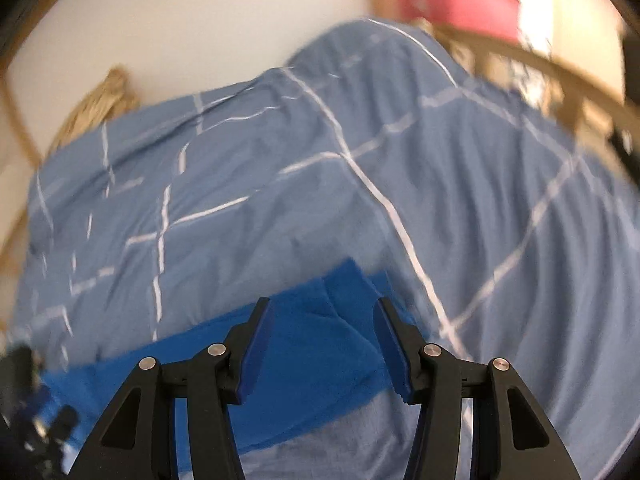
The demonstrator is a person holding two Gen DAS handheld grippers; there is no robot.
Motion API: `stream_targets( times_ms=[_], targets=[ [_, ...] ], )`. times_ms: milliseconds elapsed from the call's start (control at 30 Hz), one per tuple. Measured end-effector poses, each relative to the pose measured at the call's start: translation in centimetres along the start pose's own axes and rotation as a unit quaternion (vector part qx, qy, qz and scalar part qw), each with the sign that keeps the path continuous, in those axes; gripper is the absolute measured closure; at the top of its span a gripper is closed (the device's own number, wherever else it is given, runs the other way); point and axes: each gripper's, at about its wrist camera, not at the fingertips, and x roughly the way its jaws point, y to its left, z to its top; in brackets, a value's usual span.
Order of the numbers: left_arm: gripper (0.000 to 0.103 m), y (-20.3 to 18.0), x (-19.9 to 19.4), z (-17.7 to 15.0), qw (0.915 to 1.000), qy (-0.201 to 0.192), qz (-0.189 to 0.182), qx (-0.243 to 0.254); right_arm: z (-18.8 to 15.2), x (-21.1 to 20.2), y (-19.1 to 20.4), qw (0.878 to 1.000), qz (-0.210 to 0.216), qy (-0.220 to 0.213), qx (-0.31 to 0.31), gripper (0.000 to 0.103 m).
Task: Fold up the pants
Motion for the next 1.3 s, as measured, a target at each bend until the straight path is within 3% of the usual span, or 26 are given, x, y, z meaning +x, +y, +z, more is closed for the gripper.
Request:
stream_targets(
  times_ms=[200, 333, 400, 600, 700, 767, 967, 1100, 1133, 1300],
  targets=[
    [0.020, -2.7, 2.7, -0.7, 0.9995, 0.024, -0.001, 0.019, -3.3, 2.6, -5.2, 0.994, 0.034, 0.013, 0.103, 0.051],
    [0.020, -4.3, 3.4, -1.5, 0.9985, 0.021, 0.008, 0.050, -3.7, 3.8, -6.6, 0.987, 0.087, 0.012, 0.135, 0.063],
    [0.020, -4.9, 3.6, -1.8, 0.9979, 0.020, 0.012, 0.061, -3.6, 4.4, -6.6, 0.984, 0.102, 0.018, 0.143, 0.063],
    [0.019, -4.8, 5.2, -2.4, 0.9972, 0.035, 0.031, 0.059, -3.7, 6.7, -7.1, 0.981, 0.080, 0.053, 0.171, 0.063],
    [0.020, -4.5, 6.2, -2.7, 0.9968, 0.049, 0.036, 0.052, -3.7, 6.9, -6.7, 0.982, 0.078, 0.045, 0.164, 0.064],
    [0.020, -4.4, 6.7, -3.1, 0.9965, 0.056, 0.037, 0.050, -3.8, 6.9, -6.4, 0.987, 0.061, 0.039, 0.142, 0.095],
    [0.020, -4.9, 6.8, -3.8, 0.9960, 0.049, 0.039, 0.064, -4.5, 3.9, -6.8, 0.990, 0.067, -0.004, 0.127, 0.097],
    [0.019, -5.3, 7.0, -4.1, 0.9957, 0.056, 0.031, 0.067, -4.4, 2.4, -7.1, 0.992, 0.035, -0.037, 0.114, 0.097],
    [0.019, -5.4, 7.1, -4.2, 0.9955, 0.058, 0.033, 0.067, -4.3, 2.8, -7.1, 0.993, 0.013, -0.022, 0.115, 0.097],
    [0.019, -5.5, 7.5, -4.7, 0.9949, 0.066, 0.033, 0.069, -4.5, 4.5, -7.8, 0.992, 0.009, 0.003, 0.124, 0.096]
  ],
)
